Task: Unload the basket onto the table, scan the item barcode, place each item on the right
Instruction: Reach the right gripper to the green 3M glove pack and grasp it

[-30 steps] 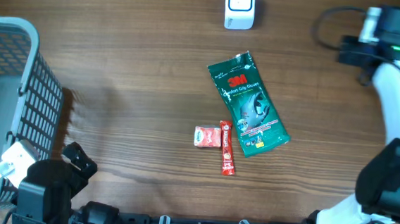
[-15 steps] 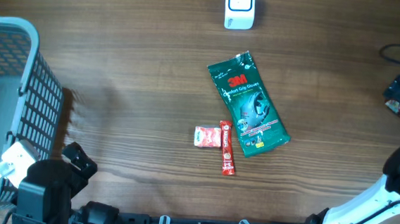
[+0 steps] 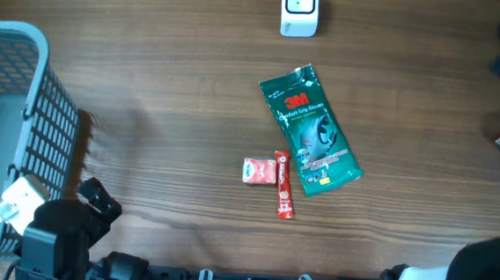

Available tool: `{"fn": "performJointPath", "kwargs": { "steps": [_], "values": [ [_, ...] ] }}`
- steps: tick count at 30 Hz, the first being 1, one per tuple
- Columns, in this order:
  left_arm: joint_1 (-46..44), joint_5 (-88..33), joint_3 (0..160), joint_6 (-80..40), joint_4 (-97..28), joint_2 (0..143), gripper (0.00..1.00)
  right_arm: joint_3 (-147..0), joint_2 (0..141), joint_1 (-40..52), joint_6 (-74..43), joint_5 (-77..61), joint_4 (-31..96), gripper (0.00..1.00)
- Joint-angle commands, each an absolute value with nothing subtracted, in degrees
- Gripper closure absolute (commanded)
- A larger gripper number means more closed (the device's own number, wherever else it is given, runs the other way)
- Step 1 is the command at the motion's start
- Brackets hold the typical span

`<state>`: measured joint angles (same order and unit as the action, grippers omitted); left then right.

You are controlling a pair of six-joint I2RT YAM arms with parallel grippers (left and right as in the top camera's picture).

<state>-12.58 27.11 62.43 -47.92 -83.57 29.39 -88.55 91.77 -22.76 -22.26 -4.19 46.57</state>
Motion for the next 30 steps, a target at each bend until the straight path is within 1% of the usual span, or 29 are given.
{"fn": "performJointPath", "kwargs": {
  "steps": [1,4,7,10,13,16,19,21,22,24,25,27,28,29,30],
  "values": [
    [-12.14,27.24,62.81,-48.47,-83.44,29.19,0.00,-88.29,92.71,-9.08,-19.07,-11.05,50.24,0.00],
    [-12.14,27.24,62.81,-48.47,-83.44,29.19,0.00,-86.41,94.41,3.77,-15.99,-10.13,49.56,0.00],
    [-12.14,27.24,62.81,-48.47,-83.44,29.19,0.00,-83.50,97.60,13.15,-15.11,-7.81,48.16,0.00],
    [-12.14,27.24,62.81,-48.47,-83.44,29.19,0.00,-81.08,103.07,20.34,-14.83,-1.72,48.14,0.00],
    [-12.14,27.24,62.81,-48.47,-83.44,29.19,0.00,-80.86,108.66,25.91,-11.27,1.23,48.49,0.00],
    [-12.14,27.24,62.81,-48.47,-83.44,29.19,0.00,-80.86,112.64,30.37,-11.35,10.39,47.81,0.00],
    [-12.14,27.24,62.81,-48.47,-83.44,29.19,0.00,-80.86,116.53,32.69,-12.14,18.55,46.68,0.01],
    [-12.14,27.24,62.81,-48.47,-83.44,29.19,0.00,-80.86,118.45,32.84,-12.19,17.98,46.46,0.02],
    [-12.14,27.24,62.81,-48.47,-83.44,29.19,0.00,-80.86,119.33,32.84,-12.23,17.26,46.48,0.04],
    [-12.14,27.24,62.81,-48.47,-83.44,29.19,0.00,-80.86,121.23,32.84,-12.19,16.67,46.76,0.06],
    [-12.14,27.24,62.81,-48.47,-83.44,29.19,0.00,-80.86,121.84,32.82,-12.19,16.69,46.89,0.09],
    [-12.14,27.24,62.81,-48.47,-83.44,29.19,0.00,-80.86,123.04,32.82,-12.51,16.67,47.24,0.25],
    [-12.14,27.24,62.81,-48.47,-83.44,29.19,0.00,-80.86,123.46,32.82,-13.82,16.60,47.88,0.37],
    [-12.14,27.24,62.81,-48.47,-83.44,29.19,0.00,-80.86,124.11,32.82,-15.09,15.55,48.71,0.48],
    [-12.14,27.24,62.81,-48.47,-83.44,29.19,0.00,-80.86,124.31,32.82,-14.96,12.34,49.36,0.62]
  ]
}}
